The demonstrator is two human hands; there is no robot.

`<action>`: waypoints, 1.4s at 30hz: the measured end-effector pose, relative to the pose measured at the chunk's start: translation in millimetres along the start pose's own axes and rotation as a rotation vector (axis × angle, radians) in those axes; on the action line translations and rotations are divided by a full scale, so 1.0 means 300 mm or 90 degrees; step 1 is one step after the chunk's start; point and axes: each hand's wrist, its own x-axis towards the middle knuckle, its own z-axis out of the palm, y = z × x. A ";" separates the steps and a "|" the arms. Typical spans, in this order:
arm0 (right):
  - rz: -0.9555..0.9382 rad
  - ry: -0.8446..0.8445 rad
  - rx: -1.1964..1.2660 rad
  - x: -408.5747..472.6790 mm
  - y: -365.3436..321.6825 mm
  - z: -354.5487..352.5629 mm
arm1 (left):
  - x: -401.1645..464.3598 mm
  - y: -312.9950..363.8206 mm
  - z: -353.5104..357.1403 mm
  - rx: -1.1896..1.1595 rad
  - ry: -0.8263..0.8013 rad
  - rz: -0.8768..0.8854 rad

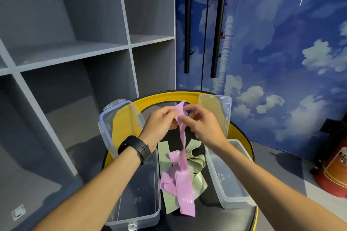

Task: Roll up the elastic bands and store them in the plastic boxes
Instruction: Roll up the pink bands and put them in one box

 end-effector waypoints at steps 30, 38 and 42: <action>0.185 -0.193 0.182 -0.040 0.031 0.035 | 0.084 0.311 -0.126 0.005 0.018 0.129; 0.227 -0.236 0.102 -0.084 0.083 0.036 | 0.098 0.341 -0.151 -0.002 0.048 0.138; 0.241 -0.272 0.063 -0.096 0.103 0.021 | 0.083 0.339 -0.145 -0.015 0.048 0.135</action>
